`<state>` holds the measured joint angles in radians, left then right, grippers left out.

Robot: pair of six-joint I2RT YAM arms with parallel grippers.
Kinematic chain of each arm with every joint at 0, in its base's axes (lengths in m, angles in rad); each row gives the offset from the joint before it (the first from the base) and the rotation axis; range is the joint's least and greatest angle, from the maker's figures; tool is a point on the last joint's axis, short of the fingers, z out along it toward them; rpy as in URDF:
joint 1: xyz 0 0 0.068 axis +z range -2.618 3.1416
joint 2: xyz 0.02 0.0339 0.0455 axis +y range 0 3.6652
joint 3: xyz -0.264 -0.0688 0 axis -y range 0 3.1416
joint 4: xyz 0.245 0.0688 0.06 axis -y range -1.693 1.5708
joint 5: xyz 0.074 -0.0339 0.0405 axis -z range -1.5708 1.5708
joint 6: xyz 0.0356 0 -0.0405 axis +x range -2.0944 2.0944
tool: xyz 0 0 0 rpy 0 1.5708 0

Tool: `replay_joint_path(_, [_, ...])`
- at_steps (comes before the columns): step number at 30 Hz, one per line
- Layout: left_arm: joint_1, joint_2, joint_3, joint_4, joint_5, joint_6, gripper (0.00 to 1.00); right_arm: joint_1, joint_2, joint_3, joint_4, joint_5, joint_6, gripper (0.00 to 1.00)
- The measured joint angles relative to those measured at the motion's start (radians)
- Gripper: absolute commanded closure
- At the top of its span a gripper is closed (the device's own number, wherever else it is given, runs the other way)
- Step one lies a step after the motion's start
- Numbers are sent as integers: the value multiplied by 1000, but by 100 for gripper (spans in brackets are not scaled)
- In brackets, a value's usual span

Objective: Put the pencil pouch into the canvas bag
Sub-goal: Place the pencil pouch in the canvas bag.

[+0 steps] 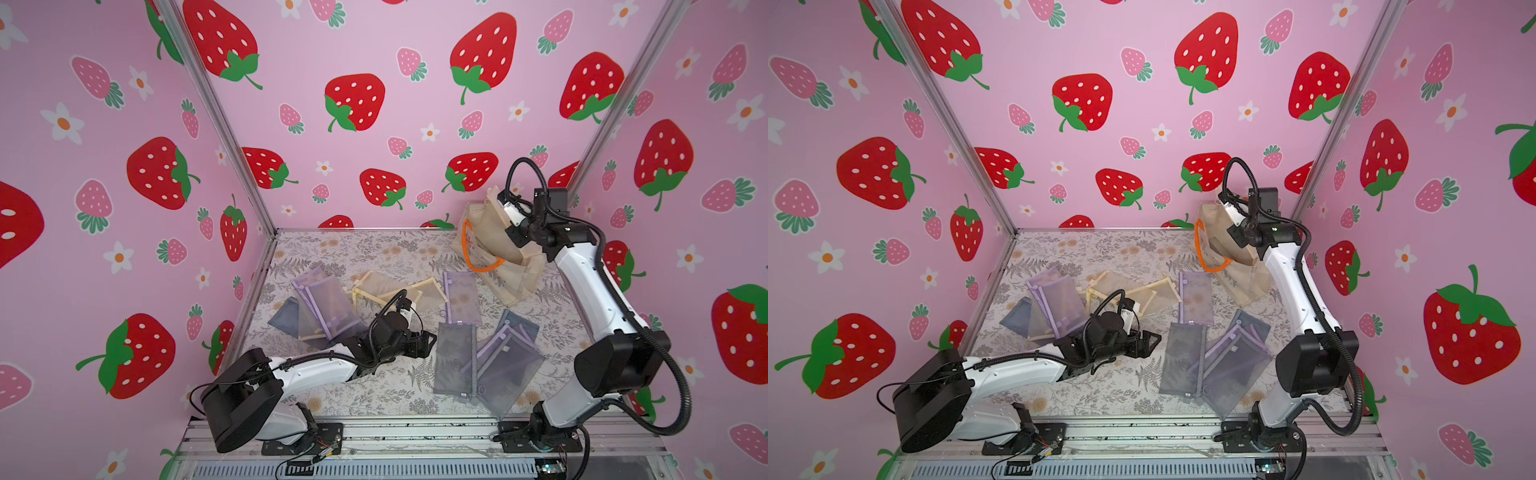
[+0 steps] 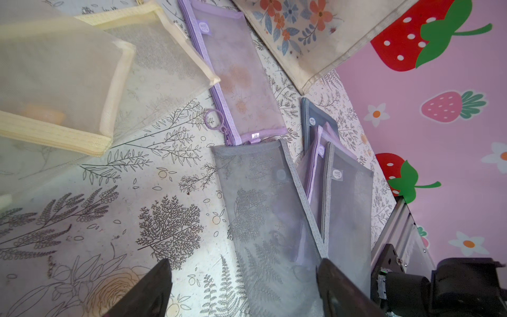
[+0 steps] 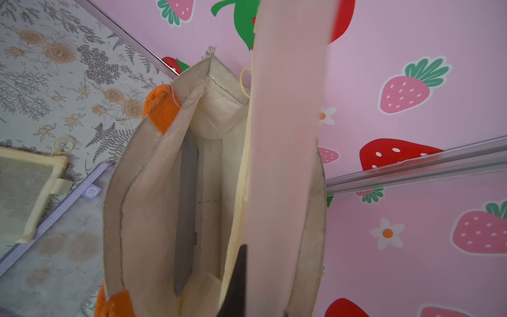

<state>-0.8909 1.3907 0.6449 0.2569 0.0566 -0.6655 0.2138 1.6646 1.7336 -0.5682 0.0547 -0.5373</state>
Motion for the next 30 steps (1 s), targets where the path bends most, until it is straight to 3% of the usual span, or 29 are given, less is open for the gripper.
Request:
replay_joint_path(16, [47,-5,-29,8,11,0,16,-1,75,-103,78,-6,-2,100])
replay_joint_path(30, [47,-25,-26,-17,14,12,16,-10,198,-117,107,-19,89,98])
